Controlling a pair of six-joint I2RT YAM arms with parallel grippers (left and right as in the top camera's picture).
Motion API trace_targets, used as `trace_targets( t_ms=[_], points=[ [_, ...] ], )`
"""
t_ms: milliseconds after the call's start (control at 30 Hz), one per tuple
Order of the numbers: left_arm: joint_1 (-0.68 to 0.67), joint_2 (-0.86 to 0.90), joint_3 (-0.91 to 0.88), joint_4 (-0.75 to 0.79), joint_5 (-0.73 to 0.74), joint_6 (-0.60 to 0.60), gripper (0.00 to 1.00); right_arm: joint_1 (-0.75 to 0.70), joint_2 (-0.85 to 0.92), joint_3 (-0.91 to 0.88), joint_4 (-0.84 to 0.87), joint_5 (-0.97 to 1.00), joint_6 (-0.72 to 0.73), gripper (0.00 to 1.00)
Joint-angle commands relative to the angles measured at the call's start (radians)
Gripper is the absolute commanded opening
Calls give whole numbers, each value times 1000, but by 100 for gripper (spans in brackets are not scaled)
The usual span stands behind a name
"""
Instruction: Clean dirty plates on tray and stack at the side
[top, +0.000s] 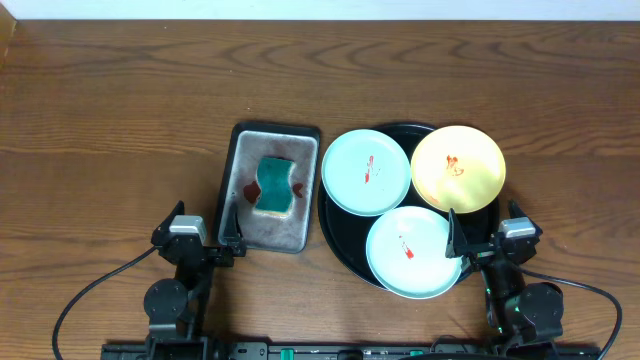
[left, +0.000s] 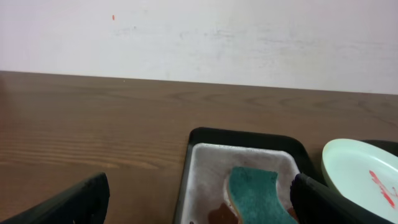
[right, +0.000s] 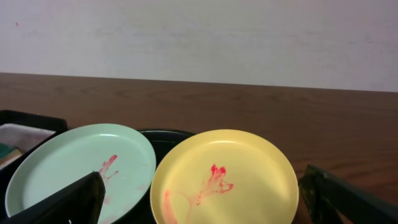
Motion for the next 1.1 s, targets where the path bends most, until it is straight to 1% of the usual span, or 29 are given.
trace_targets(
  t_ms=[0,67,167,333,467,600,767,900,933,1067],
  points=[
    [5,5,14,-79,3,-45,93,-7,2,0,7,-12,36,99],
    [5,20,53,-134,3,-65,93,-7,2,8,9,-46,57,99],
    [5,66,131,-211,2,-65,93,-7,10,42,-31,-63,61,99],
    [5,235,303,-340,6,-66,93,-7,93,166,-156,-62,61,99],
    [4,405,454,-452,12,-69,93,-7,230,296,-284,-78,61,99],
    [4,583,628,-568,59,-69,93,-7,411,441,-422,-159,61,99],
    [4,761,804,-733,60,-69,93,-7,627,598,-608,-162,60,99],
    [5,856,878,-848,60,-69,93,-7,783,705,-725,-159,59,99],
    [5,878,879,-856,75,-69,93,-7,843,730,-732,-160,60,99],
    [5,906,879,-848,161,-69,93,-7,908,735,-733,-188,60,99]
  ],
)
